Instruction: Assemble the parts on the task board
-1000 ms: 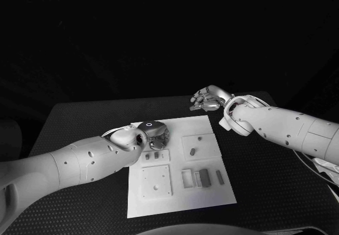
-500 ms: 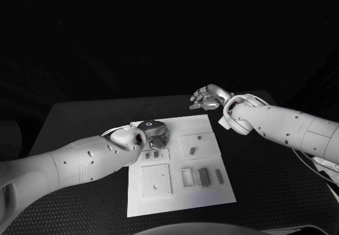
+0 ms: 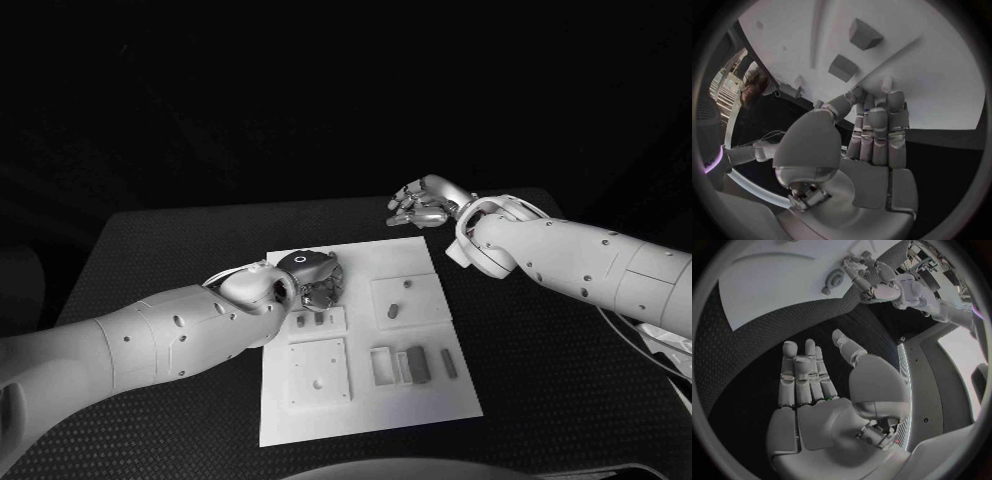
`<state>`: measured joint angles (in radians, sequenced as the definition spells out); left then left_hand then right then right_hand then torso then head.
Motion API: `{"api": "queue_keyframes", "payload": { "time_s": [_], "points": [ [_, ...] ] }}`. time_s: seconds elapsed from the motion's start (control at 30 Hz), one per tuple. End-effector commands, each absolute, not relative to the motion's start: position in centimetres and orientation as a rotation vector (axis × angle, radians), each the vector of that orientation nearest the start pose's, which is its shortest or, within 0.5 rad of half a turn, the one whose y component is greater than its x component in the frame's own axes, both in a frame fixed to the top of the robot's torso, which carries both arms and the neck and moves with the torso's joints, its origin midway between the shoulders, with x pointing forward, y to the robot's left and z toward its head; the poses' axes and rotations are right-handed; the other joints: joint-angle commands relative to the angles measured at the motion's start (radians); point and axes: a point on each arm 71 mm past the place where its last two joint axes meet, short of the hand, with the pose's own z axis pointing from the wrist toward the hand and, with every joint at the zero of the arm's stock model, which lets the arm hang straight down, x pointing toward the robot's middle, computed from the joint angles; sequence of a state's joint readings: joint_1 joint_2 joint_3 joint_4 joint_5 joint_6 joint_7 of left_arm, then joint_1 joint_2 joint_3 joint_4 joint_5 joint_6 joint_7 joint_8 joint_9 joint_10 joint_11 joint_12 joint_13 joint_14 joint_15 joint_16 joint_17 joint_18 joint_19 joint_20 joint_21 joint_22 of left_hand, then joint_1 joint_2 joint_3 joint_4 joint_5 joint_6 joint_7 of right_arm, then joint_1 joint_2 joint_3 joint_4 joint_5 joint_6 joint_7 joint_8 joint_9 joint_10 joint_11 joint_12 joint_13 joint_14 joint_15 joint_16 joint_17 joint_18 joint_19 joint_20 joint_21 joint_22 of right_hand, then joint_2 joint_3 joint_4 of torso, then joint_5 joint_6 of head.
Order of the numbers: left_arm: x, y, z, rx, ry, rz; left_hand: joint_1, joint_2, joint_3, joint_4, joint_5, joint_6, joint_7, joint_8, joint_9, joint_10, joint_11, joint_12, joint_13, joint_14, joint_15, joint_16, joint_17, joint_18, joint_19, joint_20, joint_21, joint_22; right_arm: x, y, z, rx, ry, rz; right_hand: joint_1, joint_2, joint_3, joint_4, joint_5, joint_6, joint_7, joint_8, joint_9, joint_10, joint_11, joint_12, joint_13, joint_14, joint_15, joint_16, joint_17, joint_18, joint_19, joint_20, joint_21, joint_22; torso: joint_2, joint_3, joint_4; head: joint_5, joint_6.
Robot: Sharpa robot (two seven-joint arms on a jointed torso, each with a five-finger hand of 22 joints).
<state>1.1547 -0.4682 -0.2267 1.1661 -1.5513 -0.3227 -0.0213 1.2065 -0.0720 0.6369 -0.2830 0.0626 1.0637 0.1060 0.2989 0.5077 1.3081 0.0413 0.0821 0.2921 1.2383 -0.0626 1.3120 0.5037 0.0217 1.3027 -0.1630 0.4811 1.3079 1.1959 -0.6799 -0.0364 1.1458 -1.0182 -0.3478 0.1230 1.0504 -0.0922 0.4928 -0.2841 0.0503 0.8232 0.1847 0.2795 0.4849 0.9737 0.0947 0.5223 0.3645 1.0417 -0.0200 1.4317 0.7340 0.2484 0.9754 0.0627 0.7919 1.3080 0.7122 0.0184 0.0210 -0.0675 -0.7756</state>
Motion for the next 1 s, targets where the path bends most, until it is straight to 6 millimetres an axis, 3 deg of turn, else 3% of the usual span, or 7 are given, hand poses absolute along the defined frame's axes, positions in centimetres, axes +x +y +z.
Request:
{"api": "queue_keyframes", "payload": {
  "time_s": [0.03,0.53,1.0],
  "points": [
    [49.4,10.5,-28.4,0.395,1.775,-0.662,0.000,0.014,0.007,-0.001,0.004,0.006,0.001,0.005,0.002,0.009,0.000,0.004,0.001,0.015,-0.008,0.004,-0.002,0.088,0.006,-0.002,0.005,0.024,54.9,-23.1,-20.3,0.235,1.634,0.813,-0.012,0.000,-0.004,0.000,0.000,-0.002,0.008,-0.003,-0.001,0.008,-0.002,-0.007,-0.001,-0.004,0.003,0.006,-0.001,0.013,0.008,0.002,-0.005,0.019,0.001,-0.0001,0.0004,-0.003,0.005],
    [49.7,11.4,-25.9,0.291,1.757,-0.717,-0.001,0.011,0.010,-0.001,0.009,0.008,0.000,0.005,0.001,0.010,-0.001,0.001,0.000,0.017,-0.009,0.004,-0.004,0.087,0.008,-0.004,0.007,0.023,54.9,-23.3,-20.3,0.238,1.635,0.808,-0.012,-0.001,-0.003,0.000,0.000,-0.002,0.008,-0.003,-0.001,0.009,-0.002,-0.009,-0.002,-0.004,0.003,0.007,-0.002,0.013,0.008,0.002,-0.005,0.019,-0.002,0.0007,0.0014,-0.005,0.012],
    [49.7,14.4,-25.6,0.268,1.796,-0.685,-0.004,0.011,0.011,0.000,0.008,0.006,0.001,0.004,0.000,0.011,0.000,-0.001,0.000,0.017,-0.009,0.003,-0.005,0.086,0.006,-0.004,0.007,0.023,54.9,-23.8,-20.3,0.243,1.635,0.798,-0.013,-0.002,-0.003,-0.001,0.000,-0.002,0.008,-0.002,-0.001,0.010,-0.002,-0.011,-0.003,-0.004,0.003,0.007,-0.002,0.013,0.008,0.001,-0.005,0.019,0.000,-0.0005,0.0027,0.000,0.009]
  ]
}}
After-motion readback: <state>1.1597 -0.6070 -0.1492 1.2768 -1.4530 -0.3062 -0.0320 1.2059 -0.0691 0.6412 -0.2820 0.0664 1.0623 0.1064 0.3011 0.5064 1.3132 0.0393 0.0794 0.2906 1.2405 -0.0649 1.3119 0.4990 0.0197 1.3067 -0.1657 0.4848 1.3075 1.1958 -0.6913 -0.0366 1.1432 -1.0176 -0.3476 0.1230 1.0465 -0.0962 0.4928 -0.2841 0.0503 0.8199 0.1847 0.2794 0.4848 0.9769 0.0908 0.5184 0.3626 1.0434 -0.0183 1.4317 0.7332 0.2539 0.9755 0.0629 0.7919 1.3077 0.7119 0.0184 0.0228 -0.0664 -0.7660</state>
